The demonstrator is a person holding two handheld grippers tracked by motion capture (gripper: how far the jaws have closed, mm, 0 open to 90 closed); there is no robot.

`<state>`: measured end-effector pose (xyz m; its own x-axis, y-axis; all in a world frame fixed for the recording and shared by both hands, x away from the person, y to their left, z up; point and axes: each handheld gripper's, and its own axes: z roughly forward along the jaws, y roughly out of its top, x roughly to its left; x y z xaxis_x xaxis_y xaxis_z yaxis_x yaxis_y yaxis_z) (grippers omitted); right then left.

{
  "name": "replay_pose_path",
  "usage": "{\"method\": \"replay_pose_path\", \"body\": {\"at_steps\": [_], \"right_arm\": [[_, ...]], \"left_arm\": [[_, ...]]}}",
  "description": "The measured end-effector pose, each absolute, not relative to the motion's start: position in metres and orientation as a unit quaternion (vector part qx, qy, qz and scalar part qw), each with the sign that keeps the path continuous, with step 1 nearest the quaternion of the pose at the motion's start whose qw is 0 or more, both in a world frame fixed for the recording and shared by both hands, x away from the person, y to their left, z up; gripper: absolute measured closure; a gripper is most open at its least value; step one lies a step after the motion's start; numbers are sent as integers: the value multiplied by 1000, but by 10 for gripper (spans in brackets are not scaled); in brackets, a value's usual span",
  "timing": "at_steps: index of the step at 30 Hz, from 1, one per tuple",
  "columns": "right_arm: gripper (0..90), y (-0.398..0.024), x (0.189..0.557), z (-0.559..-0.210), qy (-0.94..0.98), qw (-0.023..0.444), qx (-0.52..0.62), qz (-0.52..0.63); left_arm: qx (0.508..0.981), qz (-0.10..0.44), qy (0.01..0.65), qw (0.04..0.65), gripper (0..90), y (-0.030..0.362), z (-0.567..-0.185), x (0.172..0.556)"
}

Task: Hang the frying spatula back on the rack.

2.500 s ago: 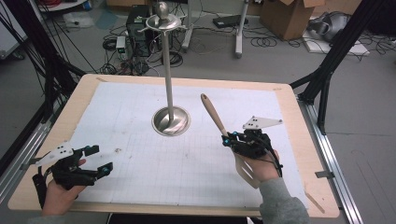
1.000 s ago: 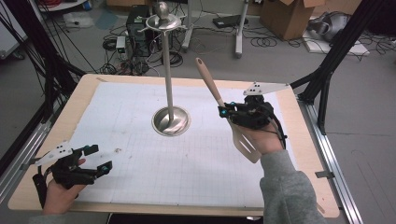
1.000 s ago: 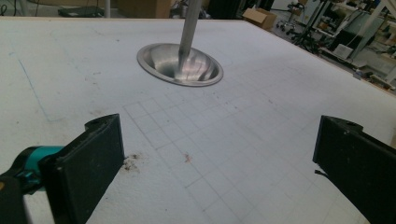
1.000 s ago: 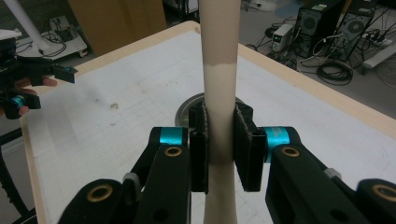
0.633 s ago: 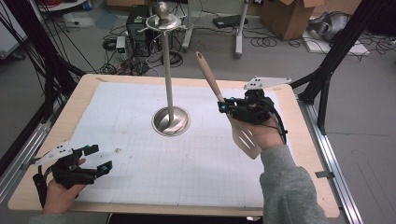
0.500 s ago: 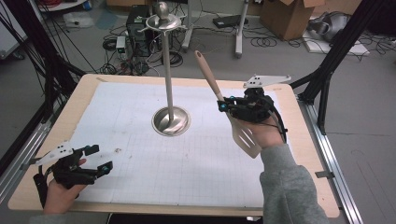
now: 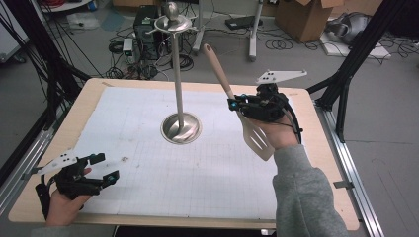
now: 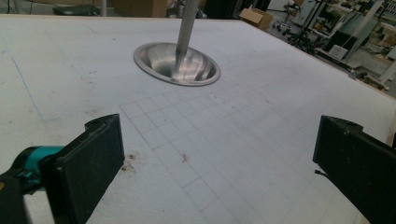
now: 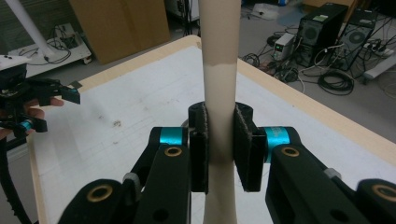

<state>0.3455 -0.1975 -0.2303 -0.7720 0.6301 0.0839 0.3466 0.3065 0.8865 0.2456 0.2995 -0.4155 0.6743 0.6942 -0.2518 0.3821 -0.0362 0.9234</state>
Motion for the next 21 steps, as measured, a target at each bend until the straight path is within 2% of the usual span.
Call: {"method": "replay_pose_path", "body": {"at_steps": [21], "right_arm": [[778,-192,358,-213,790,143,311,508]], "left_arm": [[709,132,385,576,24,301,-418,241]]}}
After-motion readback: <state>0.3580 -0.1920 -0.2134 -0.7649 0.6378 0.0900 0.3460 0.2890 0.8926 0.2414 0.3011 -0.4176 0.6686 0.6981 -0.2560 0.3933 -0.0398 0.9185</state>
